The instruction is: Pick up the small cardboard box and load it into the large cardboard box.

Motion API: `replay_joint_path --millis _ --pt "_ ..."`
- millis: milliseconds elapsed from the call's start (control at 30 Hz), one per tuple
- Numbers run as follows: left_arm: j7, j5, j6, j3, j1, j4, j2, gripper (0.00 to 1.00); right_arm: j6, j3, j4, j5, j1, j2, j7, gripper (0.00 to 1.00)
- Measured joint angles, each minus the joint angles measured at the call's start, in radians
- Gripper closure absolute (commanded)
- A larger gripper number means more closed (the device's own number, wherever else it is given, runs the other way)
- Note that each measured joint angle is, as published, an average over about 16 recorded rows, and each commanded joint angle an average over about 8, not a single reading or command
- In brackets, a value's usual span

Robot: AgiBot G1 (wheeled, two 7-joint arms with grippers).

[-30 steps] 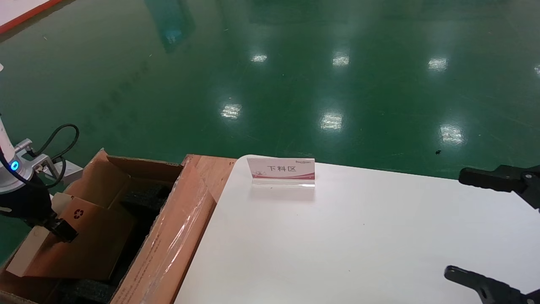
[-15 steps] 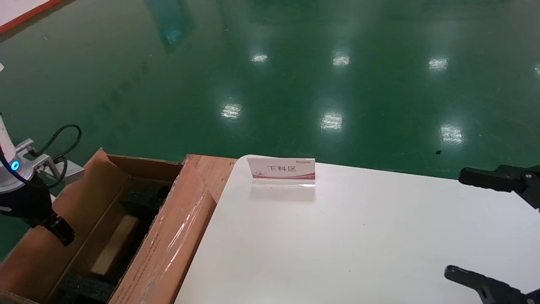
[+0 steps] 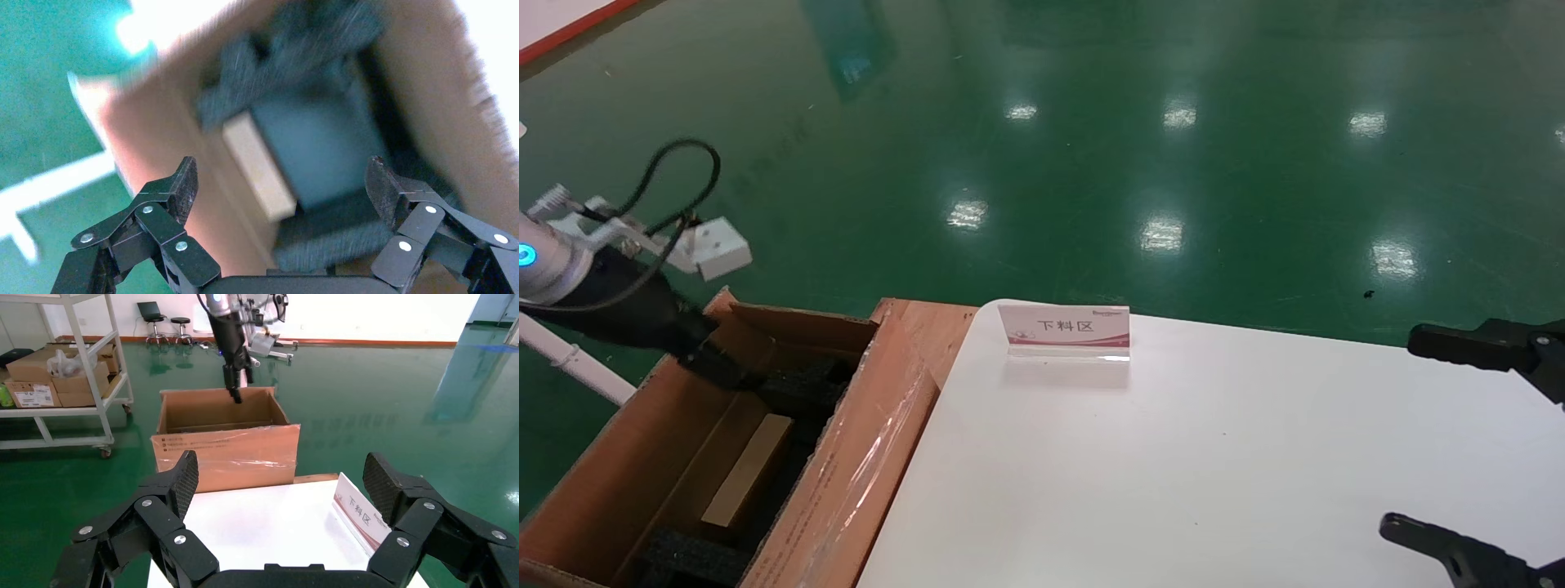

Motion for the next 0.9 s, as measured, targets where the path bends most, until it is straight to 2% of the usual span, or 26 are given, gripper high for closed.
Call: replay_joint_path --millis 233,400,633,900 --pt "0.042 0.003 -0.022 -0.05 -0.154 -0.194 -0.125 0.0 0.0 0.0 0.0 0.0 0.0 0.0 0.0 0.0" --pt "0.068 -0.003 -0.017 -0.103 -0.185 -0.263 -0.17 0.0 0.0 0.0 0.0 0.0 0.0 0.0 0.0 0.0" --pt "0.115 -0.026 0.006 -0.247 -0.095 -0.289 -0.169 0.0 0.0 -0.001 -0.001 0.001 0.0 0.0 -0.001 0.0" --pt "0.2 -0.084 0.058 -0.507 0.124 -0.282 -0.133 0.0 0.0 -0.001 -0.001 0.001 0.0 0.0 -0.001 0.0"
